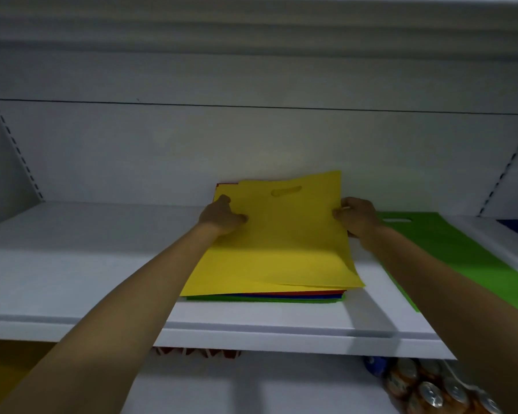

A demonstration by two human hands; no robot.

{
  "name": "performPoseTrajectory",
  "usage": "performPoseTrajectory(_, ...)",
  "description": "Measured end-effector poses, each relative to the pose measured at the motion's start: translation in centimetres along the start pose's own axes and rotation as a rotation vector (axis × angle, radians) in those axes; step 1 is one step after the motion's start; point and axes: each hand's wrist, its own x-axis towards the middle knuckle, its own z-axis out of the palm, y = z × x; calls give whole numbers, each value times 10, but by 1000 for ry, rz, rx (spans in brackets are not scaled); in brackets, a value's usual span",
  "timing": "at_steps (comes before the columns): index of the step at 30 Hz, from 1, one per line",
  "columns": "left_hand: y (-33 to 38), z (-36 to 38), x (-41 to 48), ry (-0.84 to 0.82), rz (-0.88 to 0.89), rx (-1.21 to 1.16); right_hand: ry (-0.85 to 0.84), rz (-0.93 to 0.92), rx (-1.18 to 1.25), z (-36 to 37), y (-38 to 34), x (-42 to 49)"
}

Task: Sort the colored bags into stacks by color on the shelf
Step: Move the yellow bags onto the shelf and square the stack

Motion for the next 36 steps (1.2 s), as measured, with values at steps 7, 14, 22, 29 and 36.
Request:
performPoseTrajectory(7,-5,-7,11,-49,-4,-279,68,37,322,-5,-5,-10)
performPoseTrajectory(14,27,2,5,-147,26,-613,145,16,410,-57,-8,-23)
performPoseTrajectory(22,150,59,-24,-72,221,-684,233,38,415,-176,28,-60)
performPoseTrajectory(29,288,152,-89,-99,284,-721,322,65,224,-322,85,-110)
performPoseTrajectory(36,411,242,-169,-337,374,-808,538,48,132,-461,136,-166)
